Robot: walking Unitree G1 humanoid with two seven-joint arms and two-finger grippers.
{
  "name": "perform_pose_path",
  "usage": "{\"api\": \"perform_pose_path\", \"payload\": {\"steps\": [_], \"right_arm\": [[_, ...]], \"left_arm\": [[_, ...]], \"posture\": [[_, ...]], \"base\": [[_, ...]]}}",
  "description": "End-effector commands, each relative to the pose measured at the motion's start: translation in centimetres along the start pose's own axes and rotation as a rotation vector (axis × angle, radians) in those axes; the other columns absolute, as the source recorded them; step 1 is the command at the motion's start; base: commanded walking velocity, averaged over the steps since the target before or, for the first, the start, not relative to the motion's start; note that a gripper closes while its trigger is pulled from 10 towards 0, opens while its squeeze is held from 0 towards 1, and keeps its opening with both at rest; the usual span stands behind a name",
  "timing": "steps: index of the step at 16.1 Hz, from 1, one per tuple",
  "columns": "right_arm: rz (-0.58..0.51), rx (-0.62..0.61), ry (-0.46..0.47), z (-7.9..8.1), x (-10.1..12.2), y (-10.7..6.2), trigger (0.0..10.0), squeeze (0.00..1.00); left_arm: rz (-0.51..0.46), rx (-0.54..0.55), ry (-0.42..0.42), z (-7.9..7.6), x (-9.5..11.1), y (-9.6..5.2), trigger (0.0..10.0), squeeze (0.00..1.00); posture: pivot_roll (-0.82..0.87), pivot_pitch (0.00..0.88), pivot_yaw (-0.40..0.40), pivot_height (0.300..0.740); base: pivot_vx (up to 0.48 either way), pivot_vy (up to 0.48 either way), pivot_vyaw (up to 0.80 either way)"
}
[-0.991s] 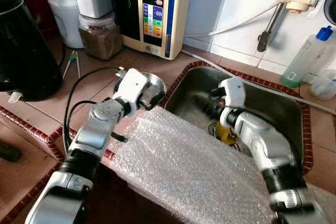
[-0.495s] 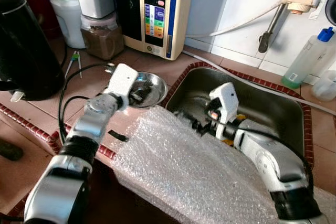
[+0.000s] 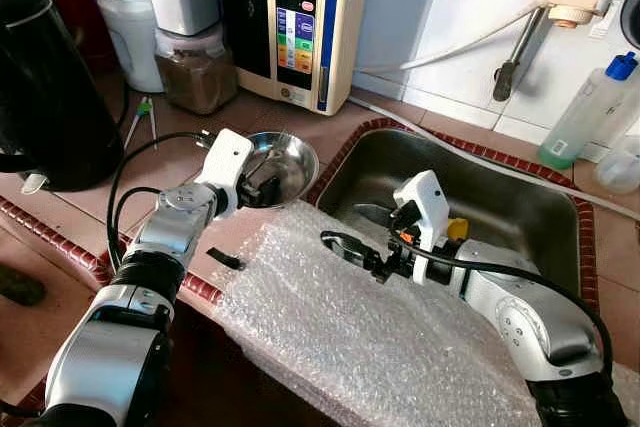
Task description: Kitchen organization
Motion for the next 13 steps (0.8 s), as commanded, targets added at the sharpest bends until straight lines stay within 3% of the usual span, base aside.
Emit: {"api": "perform_pose_path", "payload": {"steps": [1,7,13], "right_arm": [[-0.001,-0.007,-0.01,0.0,0.3,-0.2,10.0,0.0],[-0.007,-0.034,-0.003,-0.6,0.3,0.1,10.0,0.0],[-0.014,-0.065,-0.001,-1.2,0.4,0.6,10.0,0.0]], "left_arm": [[-0.008,-0.018,-0.001,-0.2,0.6,0.2,0.0,0.0],[0.01,-0.083,-0.018,-0.9,0.5,0.2,0.0,0.0],[0.019,-0.1,0.013,-0.6,0.6,-0.1,0.0,0.0]], "posture": [[-0.07,0.007,-0.012,0.74],[-0.05,0.001,-0.006,0.74],[-0.04,0.0,-0.006,0.74]], "base": [[0.0,0.0,0.0],[0.0,0.0,0.0],[0.0,0.0,0.0]]}}
Point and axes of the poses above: a point about 5 cm out from each wrist's last joint towards the gripper, its own y axis pointing out of the wrist towards the gripper, its own x axis along the axis of the wrist's last joint, z = x × y, the point moved 4 cm from there along y, pointing out of the wrist towards the gripper, and after that the axes turned 7 degrees about y, right-handed, at the moved point
